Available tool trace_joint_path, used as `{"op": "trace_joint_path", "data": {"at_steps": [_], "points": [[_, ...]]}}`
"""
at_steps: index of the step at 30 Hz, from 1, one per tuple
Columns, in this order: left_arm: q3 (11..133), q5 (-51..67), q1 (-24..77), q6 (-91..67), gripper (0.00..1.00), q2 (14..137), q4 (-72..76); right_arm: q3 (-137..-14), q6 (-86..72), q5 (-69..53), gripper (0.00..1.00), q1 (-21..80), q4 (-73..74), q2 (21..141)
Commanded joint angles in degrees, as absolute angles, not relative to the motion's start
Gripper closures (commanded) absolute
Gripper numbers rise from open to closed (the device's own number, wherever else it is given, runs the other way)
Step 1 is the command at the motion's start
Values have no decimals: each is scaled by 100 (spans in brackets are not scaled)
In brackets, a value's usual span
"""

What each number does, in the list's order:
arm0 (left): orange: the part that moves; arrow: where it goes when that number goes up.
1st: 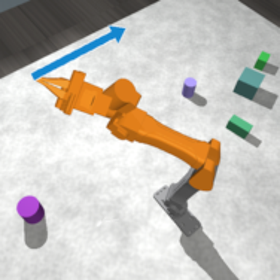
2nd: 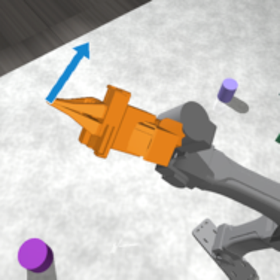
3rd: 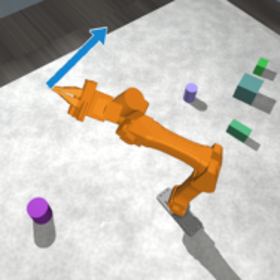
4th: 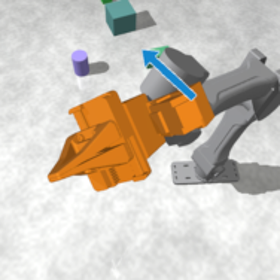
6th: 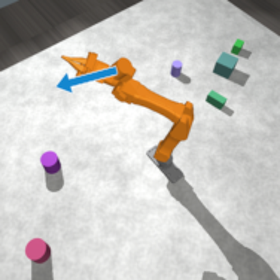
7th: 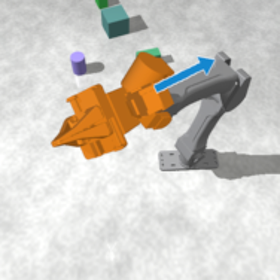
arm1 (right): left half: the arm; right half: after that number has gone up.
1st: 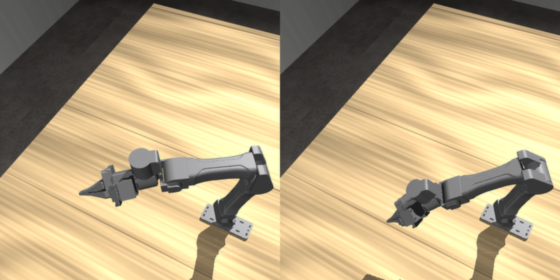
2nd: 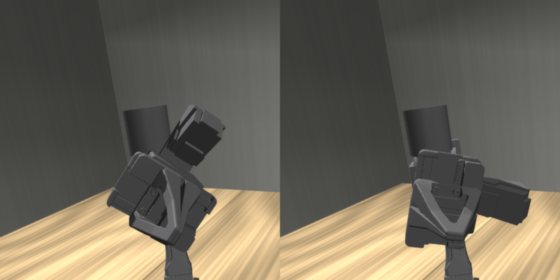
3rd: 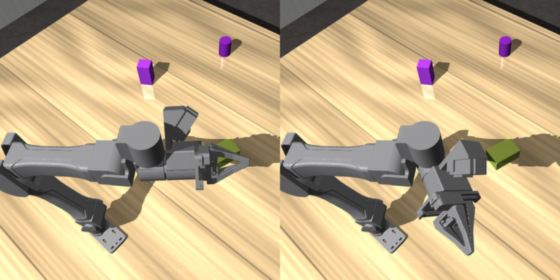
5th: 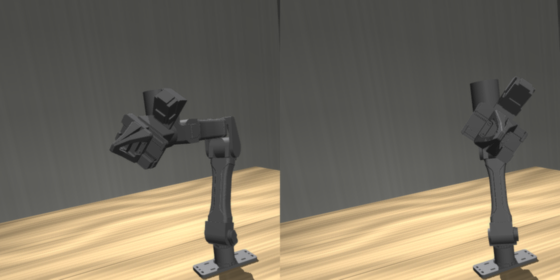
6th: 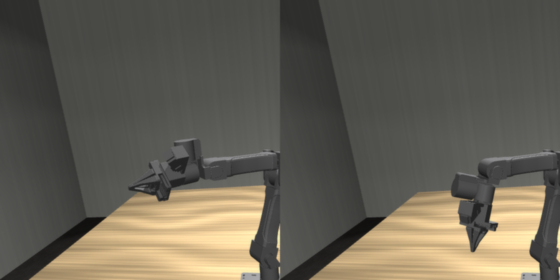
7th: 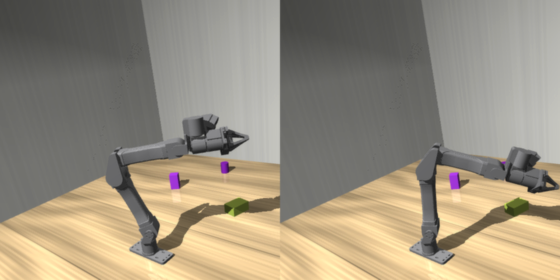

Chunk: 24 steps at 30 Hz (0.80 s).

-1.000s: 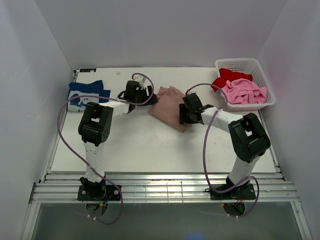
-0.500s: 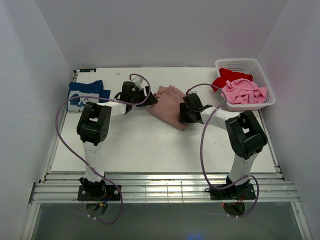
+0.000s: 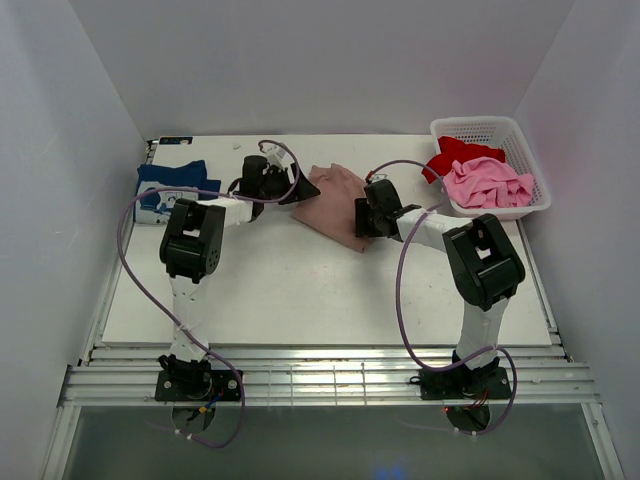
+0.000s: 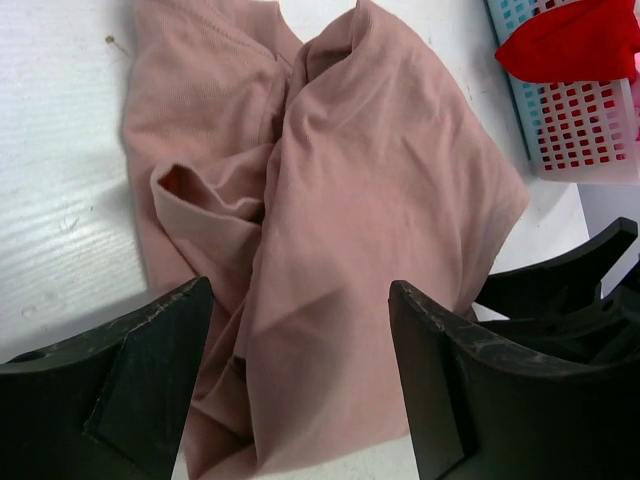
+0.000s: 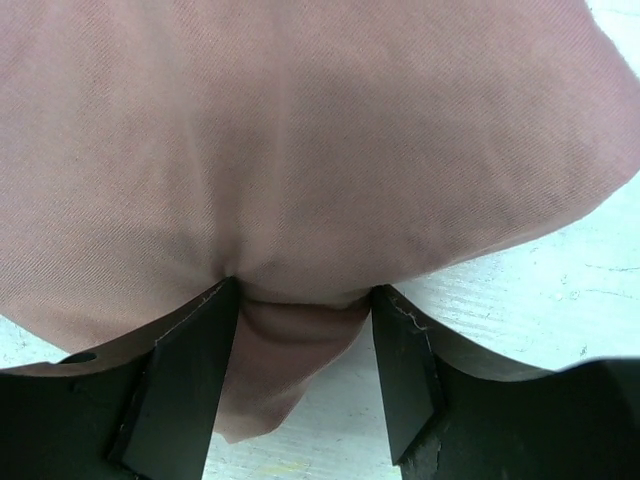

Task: Fold and stack the t-shirts
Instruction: Fold the tshirt

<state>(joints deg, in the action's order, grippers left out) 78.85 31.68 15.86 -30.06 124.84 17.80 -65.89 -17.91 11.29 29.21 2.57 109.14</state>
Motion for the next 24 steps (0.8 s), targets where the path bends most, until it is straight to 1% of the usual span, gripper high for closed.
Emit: {"op": "trace_joint_path", "data": {"at_steps": [1, 3, 8, 11, 12, 16, 21, 24], "points": [[8366, 3498, 1547, -3023, 18, 12690, 1890, -6460, -1556, 1020, 39, 2892, 659, 11250], [8638, 3533, 1547, -2988, 18, 12831, 1706, -6442, -1547, 1011, 39, 2883, 650, 11233], [8886, 3480, 1547, -2690, 18, 13087, 1328, -6434, -1486, 958, 39, 2883, 580, 11224], [8903, 3183, 1556, -2339, 18, 13052, 863, -6513, -1441, 958, 40, 2892, 598, 11285], [8886, 2825, 1556, -2233, 18, 13008, 757, -6539, -1441, 949, 40, 2892, 598, 11294], [8605, 2156, 1538, -1934, 17, 12701, 650, -6583, -1433, 940, 40, 2883, 598, 11294], [8771, 1837, 1503, -1732, 17, 12709, 352, -6557, -1415, 914, 40, 2883, 598, 11276], [8876, 1942, 1485, -1705, 17, 12779, 317, -6530, -1380, 932, 40, 2892, 589, 11250]]}}
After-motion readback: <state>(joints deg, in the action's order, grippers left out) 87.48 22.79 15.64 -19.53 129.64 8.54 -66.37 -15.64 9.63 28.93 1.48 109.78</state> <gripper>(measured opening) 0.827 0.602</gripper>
